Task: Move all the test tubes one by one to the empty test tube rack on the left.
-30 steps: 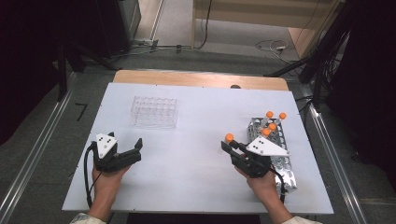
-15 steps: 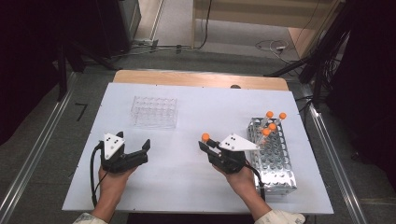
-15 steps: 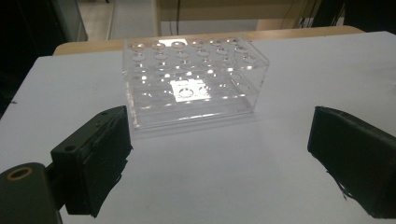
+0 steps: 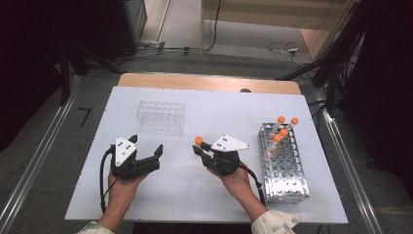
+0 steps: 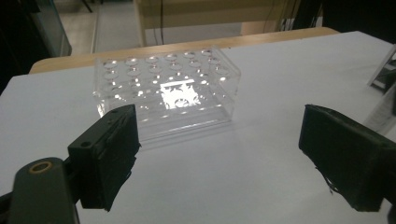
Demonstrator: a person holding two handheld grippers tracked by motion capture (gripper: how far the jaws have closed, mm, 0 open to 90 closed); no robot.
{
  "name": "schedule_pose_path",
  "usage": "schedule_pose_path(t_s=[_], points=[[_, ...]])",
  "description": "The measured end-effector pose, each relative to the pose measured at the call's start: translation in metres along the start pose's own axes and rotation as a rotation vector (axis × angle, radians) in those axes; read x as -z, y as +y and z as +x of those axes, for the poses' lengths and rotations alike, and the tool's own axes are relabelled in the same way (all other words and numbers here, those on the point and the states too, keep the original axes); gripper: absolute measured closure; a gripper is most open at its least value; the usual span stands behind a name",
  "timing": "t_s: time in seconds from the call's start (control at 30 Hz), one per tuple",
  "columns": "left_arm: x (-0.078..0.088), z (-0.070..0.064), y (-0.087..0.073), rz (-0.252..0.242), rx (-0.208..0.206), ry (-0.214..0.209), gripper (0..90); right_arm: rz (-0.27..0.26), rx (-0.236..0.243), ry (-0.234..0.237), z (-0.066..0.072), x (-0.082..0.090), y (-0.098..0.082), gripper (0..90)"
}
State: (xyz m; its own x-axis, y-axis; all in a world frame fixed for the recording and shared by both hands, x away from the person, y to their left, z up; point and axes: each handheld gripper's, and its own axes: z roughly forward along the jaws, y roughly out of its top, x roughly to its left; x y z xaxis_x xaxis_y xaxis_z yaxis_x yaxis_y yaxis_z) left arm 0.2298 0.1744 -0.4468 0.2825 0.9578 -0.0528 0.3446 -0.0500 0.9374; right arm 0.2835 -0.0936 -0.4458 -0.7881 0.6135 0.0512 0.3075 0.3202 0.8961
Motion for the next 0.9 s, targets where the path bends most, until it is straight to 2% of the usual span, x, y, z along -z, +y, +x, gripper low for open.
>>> schedule_pose_path(t_s=[0.1, 0.27, 0.4, 0.57, 0.8, 0.9], points=[[0.002, -0.001, 0.003, -0.007, 0.021, -0.034, 15.4, -0.002, -0.012, 0.007, 0.001, -0.005, -0.001, 72.3], [0.005, -0.006, 0.008, -0.023, 0.018, -0.083, 20.1, 0.015, -0.010, 0.022, 0.007, -0.022, 0.000, 72.3], [0.004, -0.011, 0.010, -0.022, 0.002, -0.126, 23.0, 0.018, -0.010, 0.034, 0.011, -0.028, 0.001, 72.3], [0.000, -0.019, 0.012, -0.017, -0.019, -0.181, 33.1, 0.028, 0.000, 0.059, 0.019, -0.039, 0.005, 72.3], [-0.004, -0.028, 0.016, -0.020, -0.059, -0.218, 46.0, 0.029, 0.029, 0.084, 0.031, -0.045, 0.012, 72.3], [-0.004, -0.030, 0.017, -0.020, -0.063, -0.224, 48.7, 0.028, 0.033, 0.090, 0.033, -0.046, 0.014, 72.3]])
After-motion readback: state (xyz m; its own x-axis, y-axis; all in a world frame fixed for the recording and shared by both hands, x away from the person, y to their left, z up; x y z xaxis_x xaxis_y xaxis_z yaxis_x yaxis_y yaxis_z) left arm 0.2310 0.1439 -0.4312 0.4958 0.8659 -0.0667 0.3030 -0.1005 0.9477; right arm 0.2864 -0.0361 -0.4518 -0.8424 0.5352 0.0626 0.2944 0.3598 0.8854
